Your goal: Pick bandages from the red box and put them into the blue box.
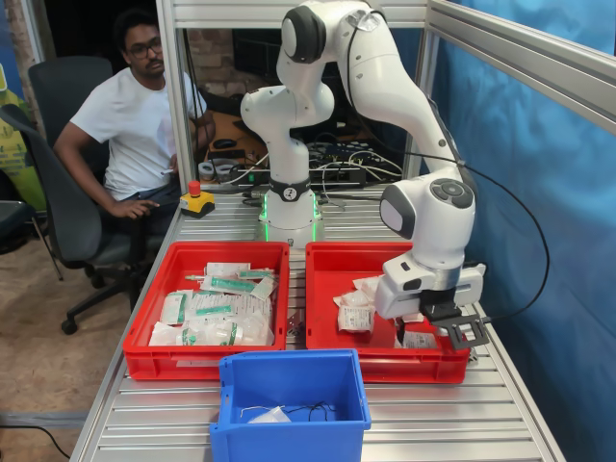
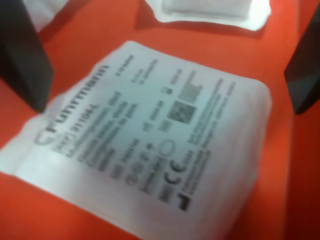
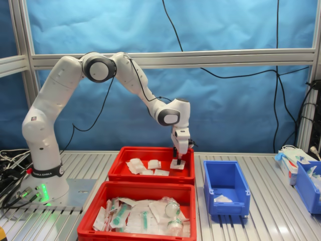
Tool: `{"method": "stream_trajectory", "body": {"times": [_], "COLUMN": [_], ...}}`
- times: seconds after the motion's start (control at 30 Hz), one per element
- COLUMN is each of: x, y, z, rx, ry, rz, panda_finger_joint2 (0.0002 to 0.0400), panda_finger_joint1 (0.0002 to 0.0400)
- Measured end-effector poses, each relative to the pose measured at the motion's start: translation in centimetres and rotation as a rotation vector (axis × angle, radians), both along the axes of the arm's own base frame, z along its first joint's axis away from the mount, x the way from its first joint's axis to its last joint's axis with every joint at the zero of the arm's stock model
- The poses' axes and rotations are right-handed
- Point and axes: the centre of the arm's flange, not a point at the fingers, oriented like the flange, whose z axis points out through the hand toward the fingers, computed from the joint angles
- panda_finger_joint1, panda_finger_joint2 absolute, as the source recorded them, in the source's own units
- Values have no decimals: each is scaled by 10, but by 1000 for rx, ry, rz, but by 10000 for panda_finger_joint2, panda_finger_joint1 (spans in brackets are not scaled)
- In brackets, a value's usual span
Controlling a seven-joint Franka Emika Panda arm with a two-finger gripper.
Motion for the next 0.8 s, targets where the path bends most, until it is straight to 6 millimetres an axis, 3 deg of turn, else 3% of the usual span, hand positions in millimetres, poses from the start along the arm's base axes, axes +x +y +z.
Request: {"method": "stream_trajectory", "body": {"times": [0.8], "x": [2], "y": [-2], "z": [-19], "rx": [5], "ry": [-25], "rz": [-2], "panda_finger_joint2": [400], "panda_finger_joint1": [400]}}
